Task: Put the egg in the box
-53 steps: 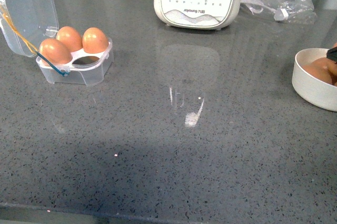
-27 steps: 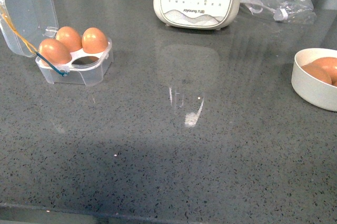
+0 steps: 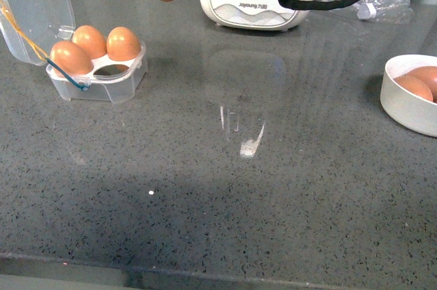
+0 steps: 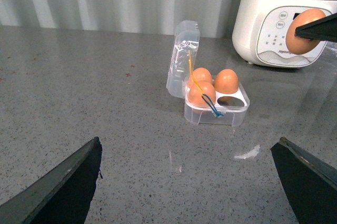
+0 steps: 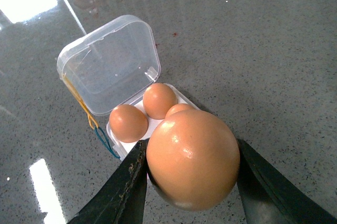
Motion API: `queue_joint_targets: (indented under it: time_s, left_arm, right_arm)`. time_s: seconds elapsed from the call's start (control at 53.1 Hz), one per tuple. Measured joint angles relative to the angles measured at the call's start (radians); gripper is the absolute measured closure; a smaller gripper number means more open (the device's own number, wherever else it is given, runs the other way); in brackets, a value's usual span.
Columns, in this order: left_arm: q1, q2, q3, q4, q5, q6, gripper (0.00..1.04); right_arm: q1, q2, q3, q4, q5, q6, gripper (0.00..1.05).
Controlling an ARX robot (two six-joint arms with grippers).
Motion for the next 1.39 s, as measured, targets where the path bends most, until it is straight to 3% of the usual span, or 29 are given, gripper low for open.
queue_joint_targets:
  time_s: [0.339,0.697,1.093,1.244,1.394]
  left_arm:
    - [0.0,0.0,0.0,0.0,0.0,0.0,0.07]
    - [0.0,0.0,0.0,0.0,0.0,0.0,0.07]
    - [0.0,0.0,0.0,0.0,0.0,0.0,0.07]
    - [0.0,0.0,0.0,0.0,0.0,0.0,0.07]
    - [0.0,0.0,0.0,0.0,0.0,0.0,0.07]
  right_arm:
    - [0.037,0.119,0.087,-0.017,-0.046,-0.045,0.64]
    - [0.103,0.234,0.223,-0.078,-0.034,-0.055,0.64]
    - [0.111,0.267,0.237,-0.114,-0.027,-0.093,0.64]
    - [0.111,0.267,0.237,-0.121,-0.027,-0.099,0.44]
    - [0.111,0.267,0.229,-0.121,-0.022,-0.103,0.16]
